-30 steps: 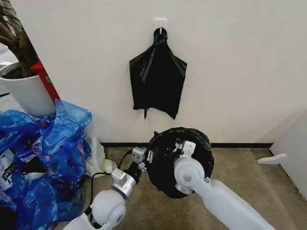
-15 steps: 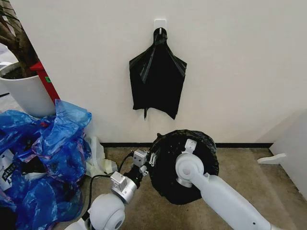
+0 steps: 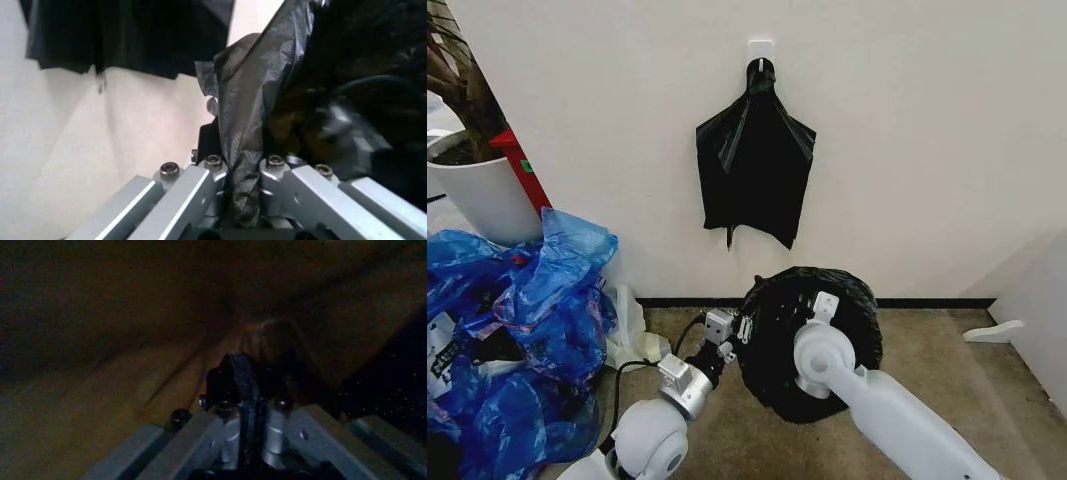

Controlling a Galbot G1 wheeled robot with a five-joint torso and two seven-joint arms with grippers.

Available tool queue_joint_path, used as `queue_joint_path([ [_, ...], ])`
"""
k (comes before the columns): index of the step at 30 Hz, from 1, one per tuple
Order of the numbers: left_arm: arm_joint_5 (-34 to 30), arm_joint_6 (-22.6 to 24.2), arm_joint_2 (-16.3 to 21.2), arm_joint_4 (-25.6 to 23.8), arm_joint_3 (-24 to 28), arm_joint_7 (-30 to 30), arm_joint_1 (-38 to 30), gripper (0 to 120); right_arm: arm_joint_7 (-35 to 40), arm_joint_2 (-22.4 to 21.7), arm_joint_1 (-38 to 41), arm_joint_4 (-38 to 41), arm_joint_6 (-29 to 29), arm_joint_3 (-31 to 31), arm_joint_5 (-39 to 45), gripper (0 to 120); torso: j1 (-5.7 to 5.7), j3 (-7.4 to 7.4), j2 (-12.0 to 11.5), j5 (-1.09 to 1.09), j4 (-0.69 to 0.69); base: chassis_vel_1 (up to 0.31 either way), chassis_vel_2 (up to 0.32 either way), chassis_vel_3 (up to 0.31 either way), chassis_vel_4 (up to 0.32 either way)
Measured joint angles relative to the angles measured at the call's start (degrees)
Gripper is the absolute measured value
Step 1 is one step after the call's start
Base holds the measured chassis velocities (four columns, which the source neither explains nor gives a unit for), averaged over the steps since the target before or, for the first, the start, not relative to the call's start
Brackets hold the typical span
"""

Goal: Place the garbage bag over the trash bin.

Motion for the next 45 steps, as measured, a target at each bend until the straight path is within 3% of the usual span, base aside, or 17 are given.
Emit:
queue_joint_path([
  [10,-3.9,1.1,-1.7,0.9,-1.5,-5.0,-0.6,1,-1.7,-2.5,-4.1,5.6,-0.3,-1.0,-2.2,0,0.0,0.0,0.0,0.01,-0.01,0.0,0.0,0.0,0.0],
  [15,-10.0,3.3,-3.2,2.7,-3.2,-8.8,-1.7,1,-5.1,-6.2,-8.8,12.9,-1.2,-0.2,-5.8,0,0.0,0.0,0.0,0.01,-0.01,0.0,0.0,0.0,0.0],
  [22,-12.9,4.2,-3.7,4.7,-3.4,-9.9,-2.2,1,-13.0,-9.4,-13.8,20.7,-1.5,2.7,-9.8,0,0.0,0.0,0.0,0.01,-0.01,0.0,0.0,0.0,0.0],
  [25,-15.7,5.5,-4.4,6.5,-3.4,-10.7,-2.2,1,-20.7,-12.4,-18.0,26.4,-1.6,7.6,-11.3,0,0.0,0.0,0.0,0.01,0.0,0.0,0.0,0.0,0.0],
  [29,-20.9,8.0,-5.3,6.9,-4.1,-13.7,-1.4,1,-29.6,-17.1,-24.6,28.5,4.2,12.7,-23.2,0,0.0,-0.01,0.0,-0.01,-0.06,0.0,0.0,0.0,0.0],
  [32,-22.1,9.4,-5.4,5.3,-5.0,-16.3,0.4,1,-35.3,-17.8,-25.1,25.9,8.8,13.9,-30.4,0,0.0,-0.01,0.0,-0.01,-0.02,0.0,0.0,0.0,0.0],
  [34,-23.8,12.1,-5.8,2.6,-5.4,-20.6,2.9,1,-44.4,-16.5,-26.3,19.9,16.0,17.4,-39.2,0,0.0,0.0,0.0,0.01,0.02,0.0,0.0,0.0,0.0],
  [37,-27.4,15.0,-5.9,-0.3,-5.5,-24.2,4.7,1,-50.7,-12.5,-30.0,13.0,24.0,23.4,-48.8,0,0.0,0.0,0.0,0.03,0.02,0.0,0.0,0.0,0.0],
  [39,-28.1,15.5,-5.9,-0.7,-5.5,-24.7,4.8,1,-51.5,-11.3,-31.3,12.2,25.0,25.1,-50.2,0,0.0,0.0,0.0,0.0,0.02,0.0,0.0,0.0,0.0],
  [42,-31.9,17.4,-5.7,-1.5,-5.4,-25.5,4.8,1,-55.6,-5.4,-37.5,9.7,28.4,33.4,-54.8,0,0.0,0.0,0.0,0.04,-0.03,0.0,0.0,0.0,0.0],
  [45,-34.5,18.1,-5.7,-1.1,-5.1,-26.0,4.3,1,-58.4,-2.0,-41.0,9.2,29.7,38.7,-55.7,8,0.0,-0.01,0.0,-0.04,-0.02,0.0,0.0,0.0,0.0],
])
